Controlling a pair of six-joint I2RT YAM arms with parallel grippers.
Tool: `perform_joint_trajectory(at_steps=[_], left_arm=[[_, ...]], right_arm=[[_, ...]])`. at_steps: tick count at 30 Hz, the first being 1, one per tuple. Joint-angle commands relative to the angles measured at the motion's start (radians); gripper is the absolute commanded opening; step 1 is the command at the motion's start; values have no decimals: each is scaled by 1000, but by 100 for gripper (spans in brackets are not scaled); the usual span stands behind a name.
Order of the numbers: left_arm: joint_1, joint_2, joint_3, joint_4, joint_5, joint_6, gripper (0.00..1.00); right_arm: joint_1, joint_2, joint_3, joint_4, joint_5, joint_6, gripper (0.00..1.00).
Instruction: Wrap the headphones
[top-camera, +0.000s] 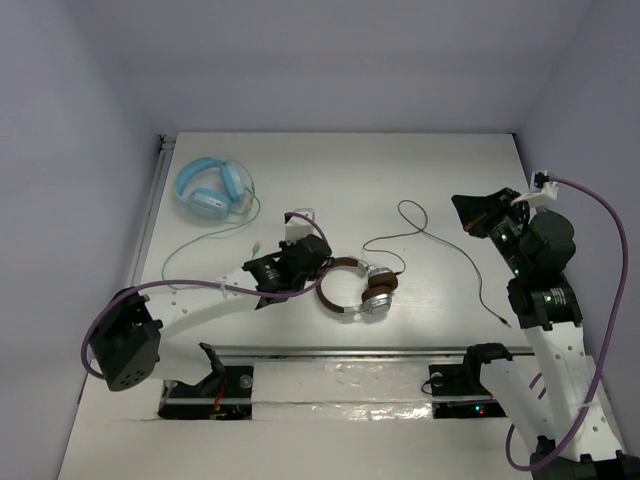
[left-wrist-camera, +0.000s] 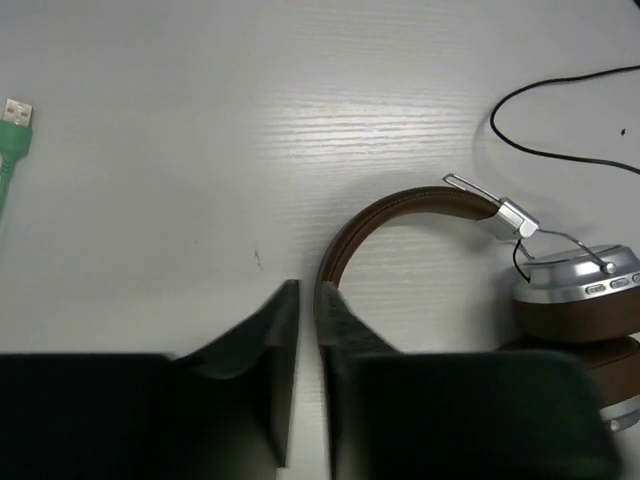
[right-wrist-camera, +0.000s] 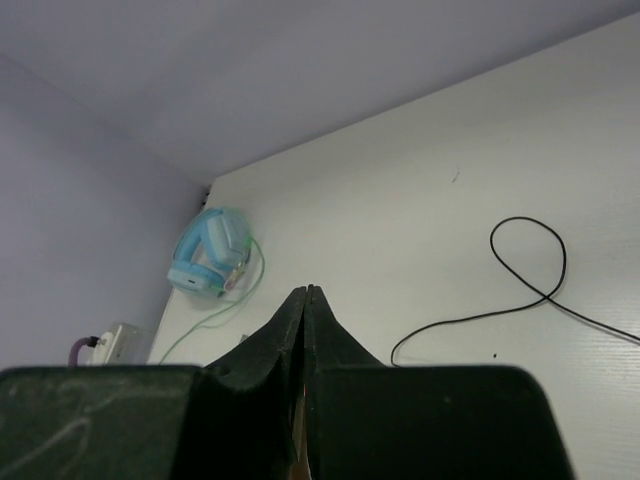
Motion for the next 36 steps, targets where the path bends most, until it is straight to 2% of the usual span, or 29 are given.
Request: perform_joint_trajectory(at_steps=[1, 3, 4, 5, 6, 12, 18, 21, 22, 25, 29, 33, 36], left_arm=[[2, -27, -25, 44, 10, -38, 21], [2, 7, -30, 61, 39, -23, 30], [2, 47, -27, 77, 90, -4, 38], [2, 67, -20, 104, 116, 13, 40], [2, 90, -14, 112, 138, 36, 42], [2, 210, 24, 94, 130, 51, 42], [2, 311, 20, 143, 148, 59, 40], [2, 357, 27, 160, 155, 63, 35], [2, 375, 29, 161, 153, 65, 29], [2, 389, 24, 170, 136, 68, 0], [2, 307, 29, 138, 101, 86, 0], [65, 110, 64, 88, 138, 146, 0], [154, -51, 108, 46, 223, 200, 0]], right_arm=[[-3, -1, -14, 65, -30, -16, 5], [-3, 4, -17, 73, -39, -15, 14], [-3, 6, -17, 76, -44, -13, 18], [-3, 6, -19, 78, -47, -13, 25], [-3, 6, -19, 81, -50, -13, 28], [-3, 6, -22, 81, -55, -13, 29], [-3, 15, -27, 87, -61, -10, 29], [-3, 19, -30, 87, -62, -11, 29], [-3, 18, -28, 87, -62, -11, 29], [-3, 18, -31, 87, -59, -10, 25], [-3, 24, -33, 88, -67, -8, 14], [-3, 47, -30, 107, -172, -8, 14], [18, 75, -28, 127, -214, 1, 14]])
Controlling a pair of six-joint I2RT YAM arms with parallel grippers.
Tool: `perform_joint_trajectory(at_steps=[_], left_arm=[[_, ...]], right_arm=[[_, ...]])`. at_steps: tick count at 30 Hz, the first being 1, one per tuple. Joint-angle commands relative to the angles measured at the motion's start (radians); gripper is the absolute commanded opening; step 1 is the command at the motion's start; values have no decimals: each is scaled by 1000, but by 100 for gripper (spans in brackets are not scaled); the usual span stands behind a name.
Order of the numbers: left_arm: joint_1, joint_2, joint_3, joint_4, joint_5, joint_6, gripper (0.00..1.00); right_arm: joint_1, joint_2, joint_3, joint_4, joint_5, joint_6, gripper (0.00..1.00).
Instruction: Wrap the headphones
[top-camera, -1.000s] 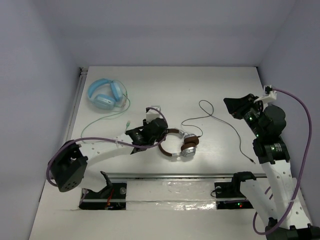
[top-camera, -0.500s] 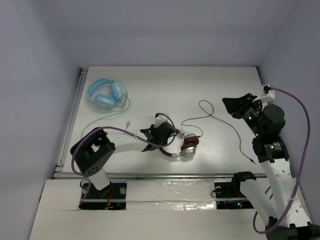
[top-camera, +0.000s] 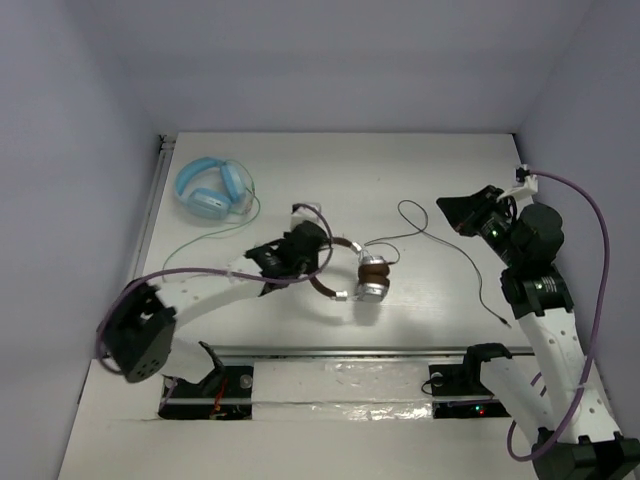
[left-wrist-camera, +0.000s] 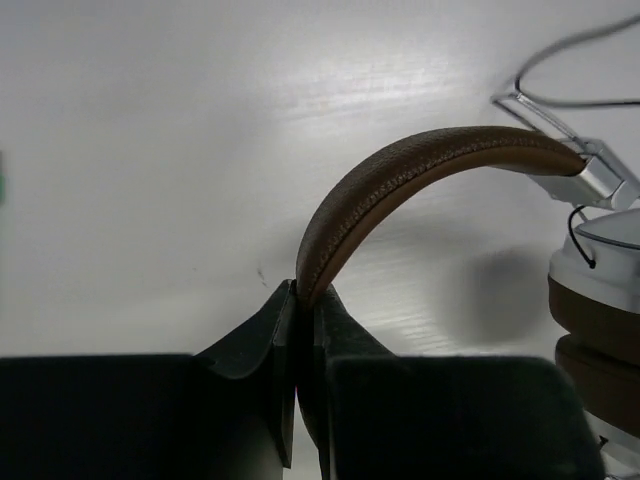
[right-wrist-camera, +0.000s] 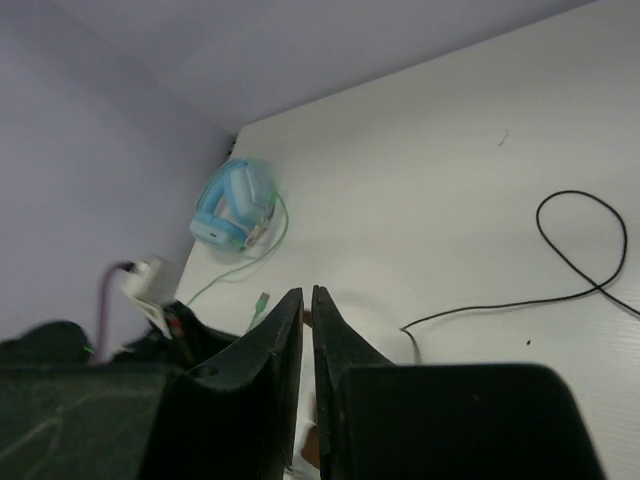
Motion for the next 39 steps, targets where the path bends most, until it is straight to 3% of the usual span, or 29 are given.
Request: perform_joint_trajectory(at_steps=[1, 4, 8, 9, 13, 17, 20, 24, 29, 34, 37, 39], left_arm=[[94, -236, 93, -18, 105, 61, 0], [207, -334, 148, -67, 230, 103, 0], [301, -385, 260, -154, 351, 153, 0], [322, -388, 280, -171, 386, 170, 0], [364, -399, 357, -190, 524, 181, 0], [376, -395, 443, -219, 556, 189, 0], [376, -391, 495, -238, 556, 196, 0], [376, -376, 553, -263, 547, 207, 0], [376, -370, 584, -260, 570, 200, 0], [376, -367, 618, -252, 593, 189, 0], [376, -355, 638, -255, 601, 187, 0], [376, -349, 647, -255, 601, 190, 0]], right_arm=[[25, 22, 7, 75, -88, 13, 14], [66, 58, -4, 147, -112, 33, 21], [85, 141, 13, 300, -170, 14, 62], [85, 188, 19, 325, -213, 4, 66], [106, 327, 71, 415, -351, -64, 78], [169, 422, 91, 428, -391, -151, 86], [213, 454, 67, 472, -506, -181, 86], [302, 421, 2, 500, -533, -217, 86], [312, 399, -120, 703, -580, -98, 83], [332, 422, -122, 710, -583, -96, 80], [332, 398, -133, 724, -571, -93, 74], [332, 373, -139, 698, -559, -107, 54]])
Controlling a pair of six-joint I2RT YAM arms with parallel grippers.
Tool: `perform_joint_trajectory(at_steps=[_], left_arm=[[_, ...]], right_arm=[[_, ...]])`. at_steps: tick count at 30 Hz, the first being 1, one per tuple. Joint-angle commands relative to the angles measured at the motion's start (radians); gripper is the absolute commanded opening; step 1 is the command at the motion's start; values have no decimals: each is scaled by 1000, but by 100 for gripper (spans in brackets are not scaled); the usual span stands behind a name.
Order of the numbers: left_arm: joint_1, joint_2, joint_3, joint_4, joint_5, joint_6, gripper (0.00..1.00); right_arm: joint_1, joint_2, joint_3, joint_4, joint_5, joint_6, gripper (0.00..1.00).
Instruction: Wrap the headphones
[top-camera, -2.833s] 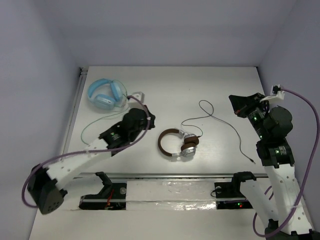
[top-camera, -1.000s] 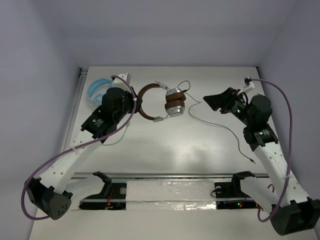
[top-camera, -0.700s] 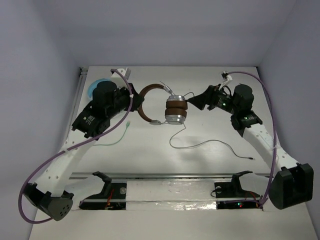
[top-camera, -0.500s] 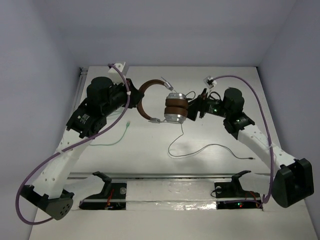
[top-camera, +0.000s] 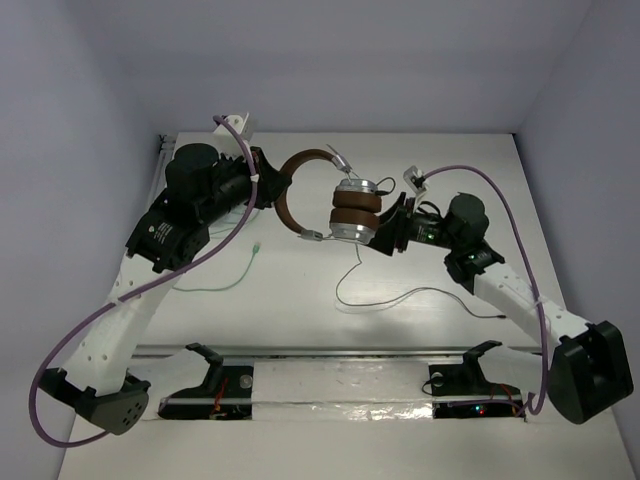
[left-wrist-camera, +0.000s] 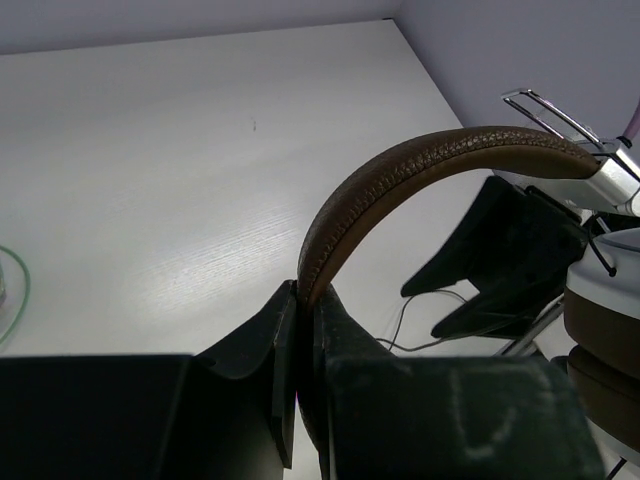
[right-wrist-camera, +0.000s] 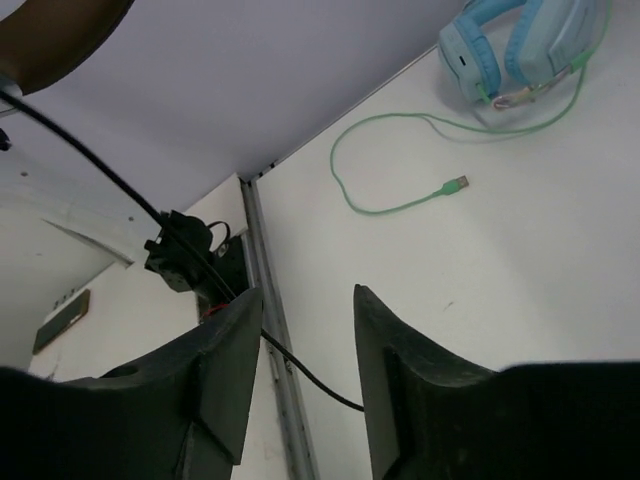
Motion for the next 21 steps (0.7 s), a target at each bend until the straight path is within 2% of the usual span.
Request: perform_joint_trajectory(at_steps=[1, 2, 4, 7, 8, 9, 15, 21], left_arm=[[5, -5, 70, 66, 32, -23, 0], [5, -2, 73, 64, 30, -20, 0], [5, 0, 81, 64, 26, -15, 0], [5, 6, 93, 69, 24, -11, 0], [5, 9, 94, 73, 26, -11, 0], [5, 11, 101, 75, 29, -11, 0], [5, 26, 131, 79, 52, -11, 0], [5, 34, 179, 73, 64, -12, 0]], right_arm=[[9, -60, -13, 48, -1, -10, 45], [9, -98, -11, -10, 7, -42, 36], [30, -141, -20, -60, 60, -75, 35], [30, -183, -52, -51, 92, -67, 59], [30, -183, -58, -38, 97, -67, 72], [30, -174, -63, -35, 102, -67, 76], [65, -106, -51, -23, 86, -76, 76], [76, -19, -62, 35, 209, -67, 70]])
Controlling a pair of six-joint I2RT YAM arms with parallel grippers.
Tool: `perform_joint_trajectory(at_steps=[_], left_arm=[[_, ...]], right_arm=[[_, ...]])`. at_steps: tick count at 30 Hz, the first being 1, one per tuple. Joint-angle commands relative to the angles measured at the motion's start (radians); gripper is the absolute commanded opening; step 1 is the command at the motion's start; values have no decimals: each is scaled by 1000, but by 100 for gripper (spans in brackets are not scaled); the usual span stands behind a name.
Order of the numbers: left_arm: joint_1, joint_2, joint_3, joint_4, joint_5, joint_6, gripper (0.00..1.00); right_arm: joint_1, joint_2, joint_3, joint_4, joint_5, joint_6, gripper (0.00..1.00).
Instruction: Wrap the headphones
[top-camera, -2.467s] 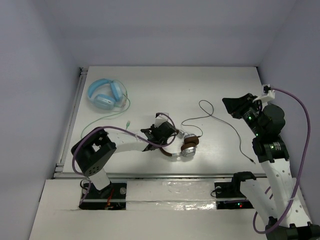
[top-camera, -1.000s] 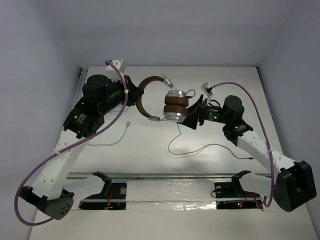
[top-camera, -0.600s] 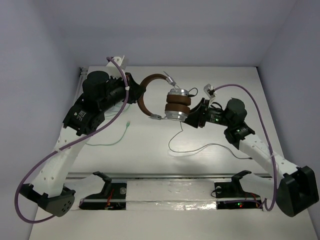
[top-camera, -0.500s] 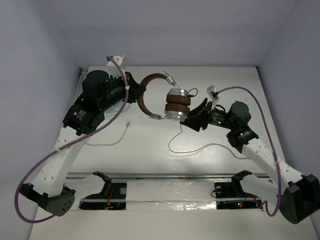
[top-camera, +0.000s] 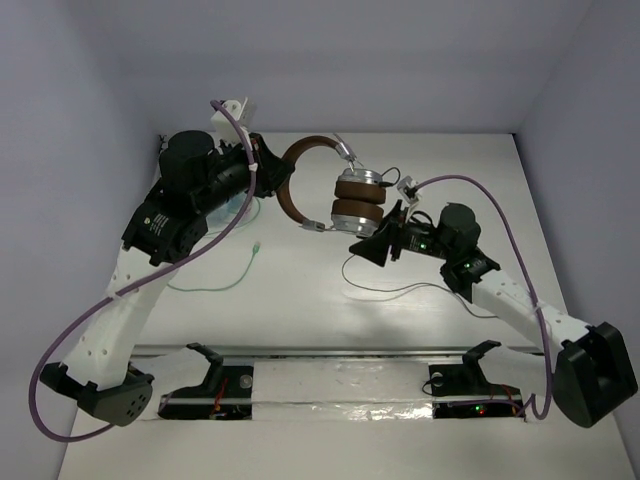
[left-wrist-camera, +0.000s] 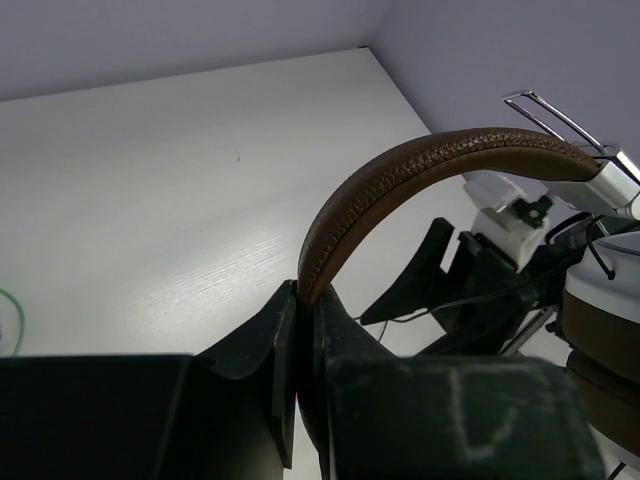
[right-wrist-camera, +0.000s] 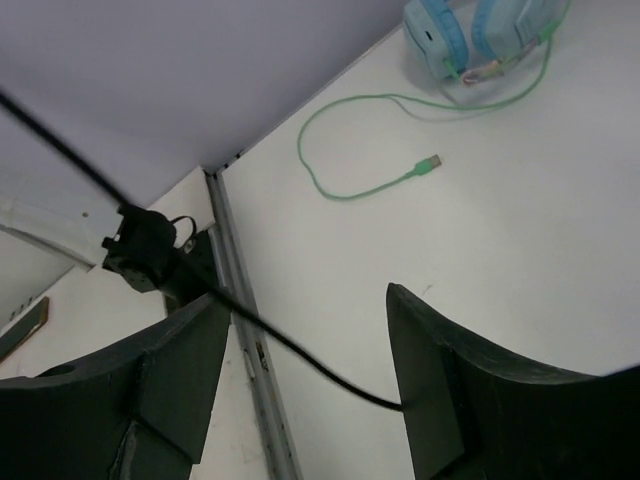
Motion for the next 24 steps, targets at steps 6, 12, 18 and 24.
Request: perform_joint_trajectory(at_steps=[6, 12, 18, 24], left_arm=[[5, -17, 85, 107, 0, -40, 0], [5, -3, 85, 190, -13, -104, 0], [5, -63, -103, 436, -74, -314, 0], [5, -85, -168, 529, -119, -399, 0]], right_arm=[[18, 135, -57, 246, 43, 62, 62], [29, 146, -106, 324, 135, 137, 47], [63, 175, -140, 329, 278, 189, 40], [107, 199, -169, 372, 278, 209, 51]])
